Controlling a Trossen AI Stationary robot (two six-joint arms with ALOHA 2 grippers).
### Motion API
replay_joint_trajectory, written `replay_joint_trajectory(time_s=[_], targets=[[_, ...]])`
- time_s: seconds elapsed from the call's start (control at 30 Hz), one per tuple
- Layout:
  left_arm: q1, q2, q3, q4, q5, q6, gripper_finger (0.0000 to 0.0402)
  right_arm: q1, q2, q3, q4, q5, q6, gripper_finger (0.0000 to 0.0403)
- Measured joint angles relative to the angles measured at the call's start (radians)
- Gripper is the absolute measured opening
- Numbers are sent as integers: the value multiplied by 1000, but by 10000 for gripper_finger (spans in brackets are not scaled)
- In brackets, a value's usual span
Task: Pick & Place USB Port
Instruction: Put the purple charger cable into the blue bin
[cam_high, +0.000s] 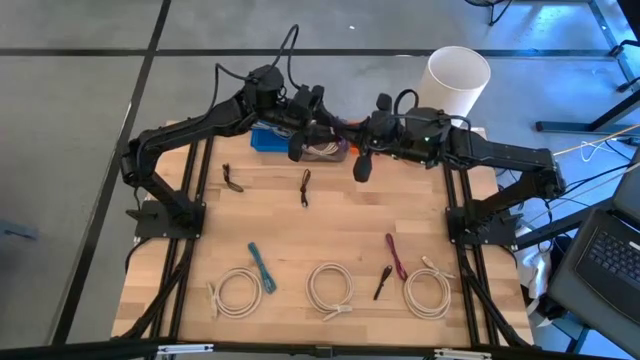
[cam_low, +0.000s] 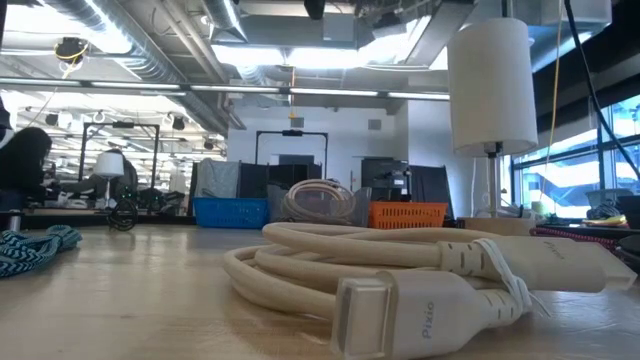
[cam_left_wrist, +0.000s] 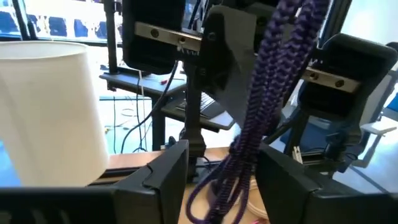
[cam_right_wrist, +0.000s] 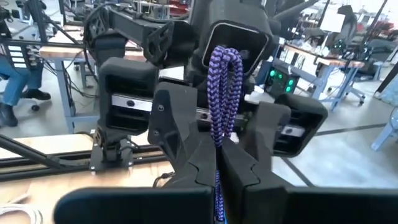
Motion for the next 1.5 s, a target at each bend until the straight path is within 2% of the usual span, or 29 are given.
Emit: replay_joint_trajectory(time_s=[0.07,0.17,0.23,0.43,0.53,0.73,0.87,1.03,1.2,1.37,1.5], targets=[[0,0,0,-5,0,5,131,0,1,0,4,0,-5,0],[0,0,0,-19,39,47,48,0,1,0,3,0,-4,0],[0,0,0,-19,61,48,24,0,1,0,4,-1,-4,0],[0,0,0,-19,62,44,24,0,1,0,5,3,-5,3],[0,0,0,-18,57,42,24,0,-1,0,5,28,-8,21],[12,0,0,-24,57,20,24,0,-11,0,-17,137,-8,110],[31,-1,1,-45,72,11,24,0,-35,0,-109,191,-7,180],[65,-3,1,-94,90,15,24,4,-98,0,-341,347,74,249],[115,-8,1,-180,121,29,24,28,-167,0,-639,476,282,281],[193,-23,1,-324,118,103,24,44,-220,0,-937,471,549,280],[275,-40,1,-446,94,196,24,45,-241,0,-1072,446,714,273]])
